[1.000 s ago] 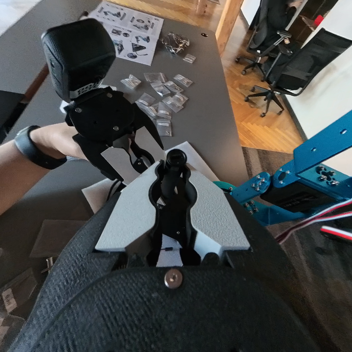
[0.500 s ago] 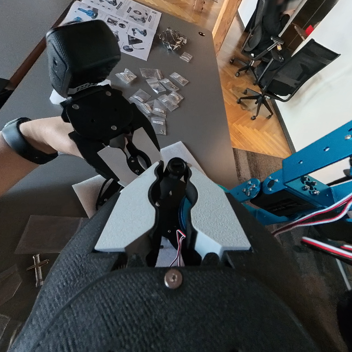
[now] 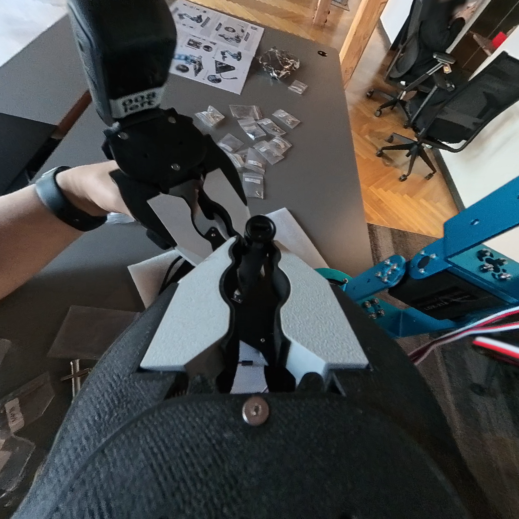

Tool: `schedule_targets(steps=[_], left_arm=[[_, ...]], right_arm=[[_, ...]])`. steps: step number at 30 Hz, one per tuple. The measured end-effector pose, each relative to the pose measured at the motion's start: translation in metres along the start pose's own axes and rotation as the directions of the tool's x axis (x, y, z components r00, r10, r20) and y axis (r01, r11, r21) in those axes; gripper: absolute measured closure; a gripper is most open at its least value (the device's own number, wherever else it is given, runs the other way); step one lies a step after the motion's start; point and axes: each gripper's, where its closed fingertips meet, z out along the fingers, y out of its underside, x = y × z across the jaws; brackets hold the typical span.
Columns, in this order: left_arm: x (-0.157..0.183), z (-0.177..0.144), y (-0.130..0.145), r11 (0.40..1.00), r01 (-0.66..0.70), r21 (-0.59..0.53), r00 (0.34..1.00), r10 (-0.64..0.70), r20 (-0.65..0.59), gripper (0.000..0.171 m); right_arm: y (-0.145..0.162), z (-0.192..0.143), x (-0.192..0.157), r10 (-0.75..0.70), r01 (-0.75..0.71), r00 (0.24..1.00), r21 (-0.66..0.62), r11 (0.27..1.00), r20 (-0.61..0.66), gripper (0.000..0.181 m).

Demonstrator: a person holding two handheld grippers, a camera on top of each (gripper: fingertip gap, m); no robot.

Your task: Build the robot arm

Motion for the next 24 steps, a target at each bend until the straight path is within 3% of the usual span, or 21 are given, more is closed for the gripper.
schedule_targets(steps=[10, 13, 15, 17, 19, 22, 24], left_arm=[[-0.005, -0.005, -0.025, 0.997, -0.020, 0.070, 0.998, 0.016, 0.062, 0.157], [-0.005, -0.006, -0.024, 0.997, -0.011, 0.077, 0.999, 0.007, 0.053, 0.156], [-0.005, -0.007, -0.024, 0.997, -0.012, 0.076, 0.999, 0.008, 0.047, 0.156], [-0.005, -0.007, -0.024, 0.997, -0.016, 0.073, 0.999, 0.013, 0.050, 0.156], [-0.006, -0.008, -0.024, 0.997, -0.018, 0.071, 0.999, 0.015, 0.053, 0.156], [-0.008, -0.010, -0.023, 0.997, -0.007, 0.078, 0.998, 0.002, 0.057, 0.156], [-0.008, -0.010, -0.023, 0.996, -0.001, 0.087, 0.999, -0.004, 0.051, 0.156]], right_arm=[[-0.003, 0.003, 0.003, 0.009, -0.009, 0.999, 0.018, 1.000, -0.037, 0.161], [-0.018, -0.011, 0.010, -0.052, 0.070, 0.993, 0.175, 0.982, -0.105, 0.136], [-0.018, -0.030, 0.009, -0.137, 0.180, 0.975, 0.267, 0.947, -0.175, 0.131], [0.003, -0.042, -0.007, -0.197, 0.249, 0.963, 0.319, 0.915, -0.186, 0.134], [0.039, -0.041, -0.025, -0.202, 0.244, 0.967, 0.338, 0.909, -0.156, 0.151], [0.084, -0.017, -0.040, -0.066, 0.074, 0.997, 0.330, 0.941, -0.035, 0.151], [0.096, 0.001, -0.041, -0.039, 0.039, 0.999, 0.310, 0.950, -0.006, 0.146]])
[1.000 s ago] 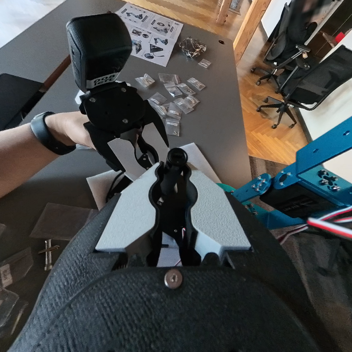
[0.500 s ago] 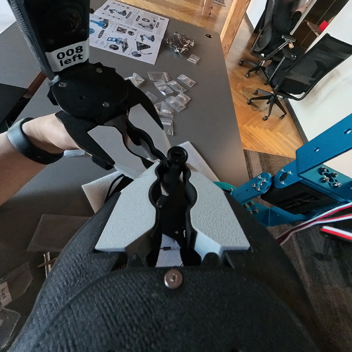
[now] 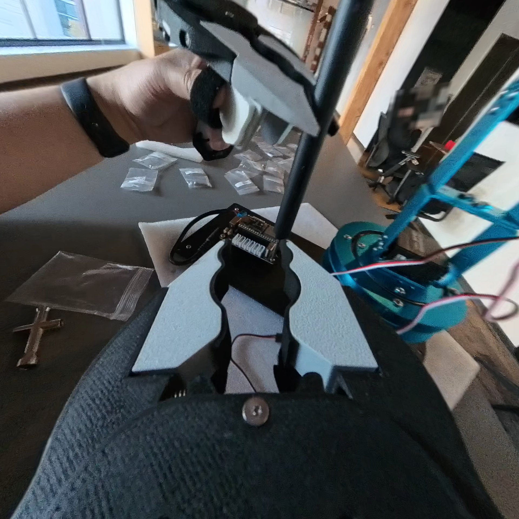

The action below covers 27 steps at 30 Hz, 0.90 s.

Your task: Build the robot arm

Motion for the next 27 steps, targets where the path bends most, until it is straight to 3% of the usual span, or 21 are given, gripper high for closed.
schedule_targets(steps=[3, 5, 7, 12, 21, 27], left_arm=[[0.001, 0.001, 0.000, 1.000, 0.004, 0.009, 1.000, -0.004, -0.008, 0.156], [0.001, 0.001, -0.001, 1.000, 0.001, 0.009, 1.000, -0.001, -0.009, 0.156], [0.001, 0.001, 0.000, 1.000, 0.003, 0.007, 1.000, -0.003, -0.008, 0.156], [-0.001, 0.000, 0.000, 1.000, 0.009, 0.011, 1.000, -0.009, -0.006, 0.156], [0.002, 0.004, -0.001, 1.000, -0.005, -0.004, 1.000, 0.005, -0.009, 0.156], [0.000, 0.004, -0.001, 1.000, 0.013, 0.007, 1.000, -0.013, -0.010, 0.156]], right_arm=[[-0.010, 0.015, -0.002, 0.011, -0.016, 0.997, 0.079, 0.997, 0.073, 0.143], [-0.013, 0.017, 0.016, -0.004, 0.000, 0.999, 0.112, 0.994, 0.035, 0.147], [-0.016, 0.016, 0.022, -0.019, 0.006, 0.996, 0.151, 0.988, 0.087, 0.151], [-0.024, 0.016, 0.041, 0.121, -0.158, 0.974, 0.193, 0.968, 0.192, 0.167], [-0.025, 0.031, 0.035, 0.217, -0.288, 0.903, 0.147, 0.946, 0.369, 0.168], [-0.022, 0.033, 0.035, 0.190, -0.255, 0.901, 0.124, 0.959, 0.390, 0.177]])
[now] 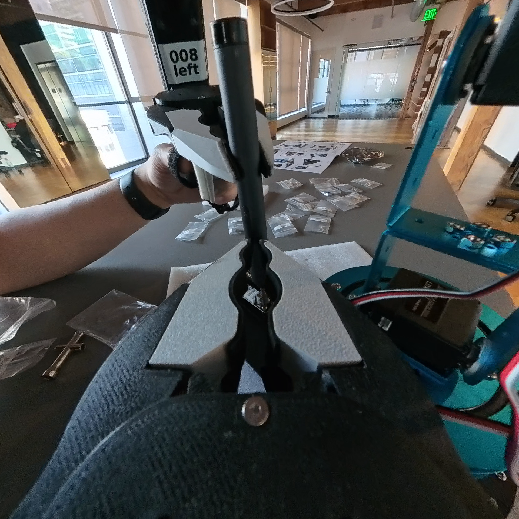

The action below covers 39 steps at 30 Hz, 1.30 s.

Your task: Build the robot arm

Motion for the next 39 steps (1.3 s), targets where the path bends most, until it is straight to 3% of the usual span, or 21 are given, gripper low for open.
schedule_targets(steps=[20, 39], left_arm=[[0.0009, -0.0013, 0.0001, 1.000, 0.009, 0.012, 1.000, -0.009, -0.016, 0.156], [0.0005, -0.0010, -0.0002, 1.000, 0.010, 0.023, 1.000, -0.010, -0.016, 0.156]], right_arm=[[-0.0015, 0.0007, -0.0004, 0.012, -0.012, 0.999, -0.003, 1.000, 0.052, 0.165], [-0.0014, 0.0034, 0.0001, 0.020, -0.016, 0.994, -0.035, 0.999, 0.109, 0.173]])
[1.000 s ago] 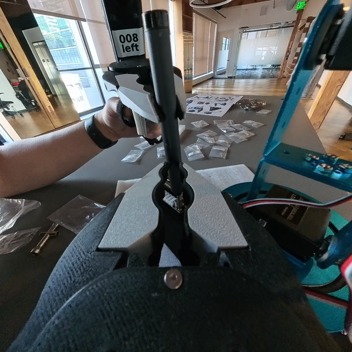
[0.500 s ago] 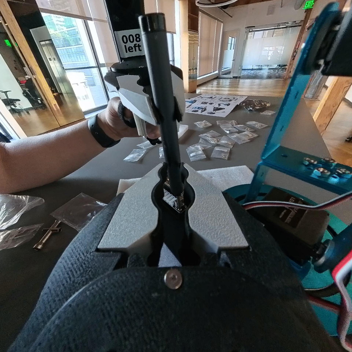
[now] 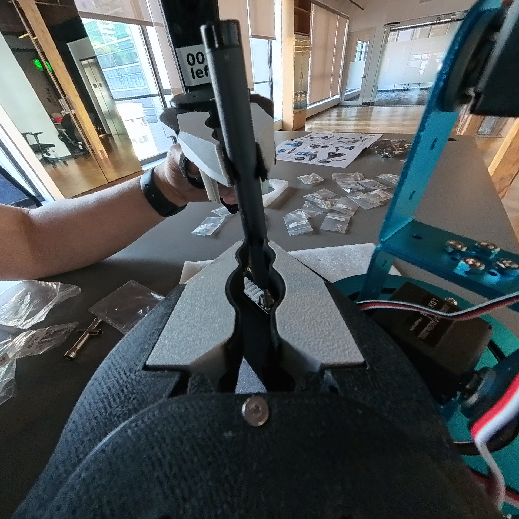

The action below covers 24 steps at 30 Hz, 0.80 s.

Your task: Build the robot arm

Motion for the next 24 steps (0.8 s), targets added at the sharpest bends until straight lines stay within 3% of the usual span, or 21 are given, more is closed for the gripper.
schedule_targets(steps=[24], left_arm=[[-0.0002, -0.0015, 0.0001, 1.000, 0.017, 0.023, 1.000, -0.017, -0.013, 0.156]], right_arm=[[0.0001, 0.0011, -0.0007, -0.049, 0.048, 0.998, -0.040, 0.998, -0.024, 0.173]])
